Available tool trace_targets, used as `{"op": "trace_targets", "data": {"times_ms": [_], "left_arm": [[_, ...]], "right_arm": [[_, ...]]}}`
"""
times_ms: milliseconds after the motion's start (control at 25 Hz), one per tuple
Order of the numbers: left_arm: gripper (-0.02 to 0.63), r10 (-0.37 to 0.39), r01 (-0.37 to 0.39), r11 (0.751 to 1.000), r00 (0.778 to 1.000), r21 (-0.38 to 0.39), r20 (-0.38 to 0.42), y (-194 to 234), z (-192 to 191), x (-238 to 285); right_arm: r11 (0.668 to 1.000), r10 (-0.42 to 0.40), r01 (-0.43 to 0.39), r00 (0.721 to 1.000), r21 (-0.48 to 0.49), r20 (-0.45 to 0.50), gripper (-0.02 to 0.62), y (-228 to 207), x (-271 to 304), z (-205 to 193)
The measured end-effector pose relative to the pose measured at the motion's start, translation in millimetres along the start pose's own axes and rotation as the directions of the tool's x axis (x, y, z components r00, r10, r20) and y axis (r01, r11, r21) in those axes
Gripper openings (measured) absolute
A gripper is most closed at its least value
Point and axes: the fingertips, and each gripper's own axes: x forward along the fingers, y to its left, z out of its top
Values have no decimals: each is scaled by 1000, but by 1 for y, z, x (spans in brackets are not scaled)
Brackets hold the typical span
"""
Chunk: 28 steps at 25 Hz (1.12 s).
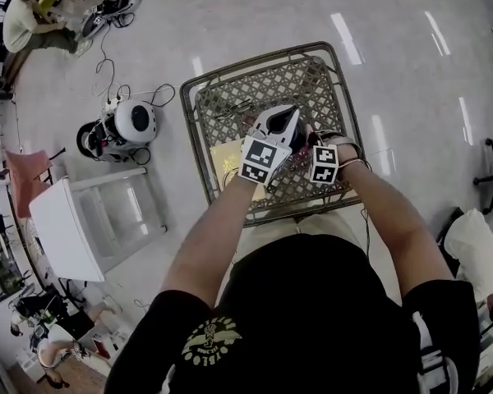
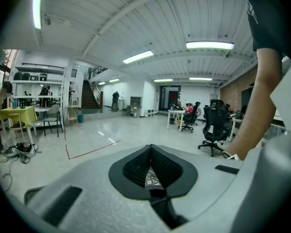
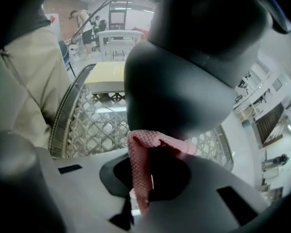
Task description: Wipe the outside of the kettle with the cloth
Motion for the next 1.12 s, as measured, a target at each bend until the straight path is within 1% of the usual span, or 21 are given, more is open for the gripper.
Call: {"op": "trace_targets", "data": {"times_ms": [120,240,400,520,800,960,1120], "left_arm": [[5,-5,5,1000,1000,-4,-3,0,-2,1],[5,-1,1,1000,1000,-7,0,0,-1,-1],[5,-7,7,1000,1000,-7,0,-2,3,-2],[5,-11,11,1000,1000,-11,3,-1,1,-3],[5,-11,11,1000,1000,-24,-3,-1,0,-2],[5,-7,7,1000,1000,-25,-4,1,-1,-3],[5,-10,10,1000,1000,-27,-3,2,1,-3]], "right_arm": [[996,-31,29,999,-80,-30,18,-17,1,-6],[989,-49,41,998,-145,-47,18,-25,4,-8],[983,-68,57,996,-173,-58,18,-31,6,-11],[987,-59,47,996,-156,-68,18,-25,10,-10],[999,-20,17,999,-49,-44,18,0,10,-5],[1000,7,-7,1000,2,-25,18,21,15,5],[999,43,-43,999,27,13,18,44,16,22]]}}
